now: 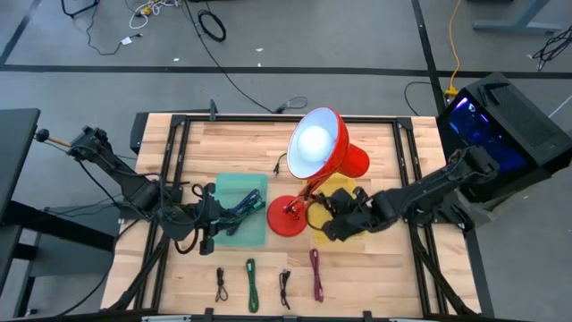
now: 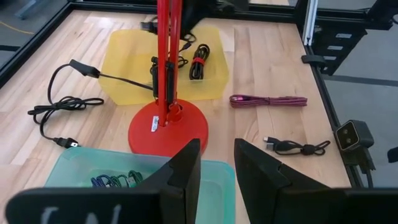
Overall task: Pick & Place USB Port
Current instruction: Put the black charger cable into the yellow bin
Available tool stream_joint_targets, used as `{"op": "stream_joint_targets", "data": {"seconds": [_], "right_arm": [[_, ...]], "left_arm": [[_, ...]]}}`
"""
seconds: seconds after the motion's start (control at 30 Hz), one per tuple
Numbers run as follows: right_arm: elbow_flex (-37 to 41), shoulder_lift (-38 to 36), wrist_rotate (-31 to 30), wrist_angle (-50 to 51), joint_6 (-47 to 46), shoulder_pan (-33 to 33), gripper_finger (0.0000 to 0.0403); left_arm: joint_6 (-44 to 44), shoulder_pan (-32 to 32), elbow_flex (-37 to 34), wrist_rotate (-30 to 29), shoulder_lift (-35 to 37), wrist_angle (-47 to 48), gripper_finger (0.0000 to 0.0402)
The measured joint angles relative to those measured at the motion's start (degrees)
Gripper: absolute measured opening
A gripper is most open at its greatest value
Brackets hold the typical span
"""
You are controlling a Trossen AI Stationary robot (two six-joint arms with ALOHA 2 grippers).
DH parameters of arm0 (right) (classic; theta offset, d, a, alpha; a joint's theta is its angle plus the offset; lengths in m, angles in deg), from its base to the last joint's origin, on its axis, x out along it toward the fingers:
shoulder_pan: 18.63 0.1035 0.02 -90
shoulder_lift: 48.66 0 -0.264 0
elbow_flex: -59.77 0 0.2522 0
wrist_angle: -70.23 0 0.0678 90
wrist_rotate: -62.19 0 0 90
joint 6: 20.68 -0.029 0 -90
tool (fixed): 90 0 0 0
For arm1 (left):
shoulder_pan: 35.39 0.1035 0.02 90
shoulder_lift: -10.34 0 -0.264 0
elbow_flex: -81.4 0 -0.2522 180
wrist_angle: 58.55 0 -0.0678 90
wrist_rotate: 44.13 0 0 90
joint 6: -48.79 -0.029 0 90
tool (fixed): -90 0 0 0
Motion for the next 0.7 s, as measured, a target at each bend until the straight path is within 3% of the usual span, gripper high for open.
{"op": "stream_joint_targets", "data": {"seconds": [0.37, 0.7], "right_arm": [[1.00, 0.24, 1.86, 4.84, -0.97, -3.98, 0.0004], [7.27, 0.24, 1.85, 3.20, -1.46, -5.11, 0.0112]], "left_arm": [[0.01, -2.77, 0.00, -2.71, 0.00, 0.75, 0.0103], [-0.01, -3.06, 0.00, -3.38, 0.00, 0.84, 0.0103]]}}
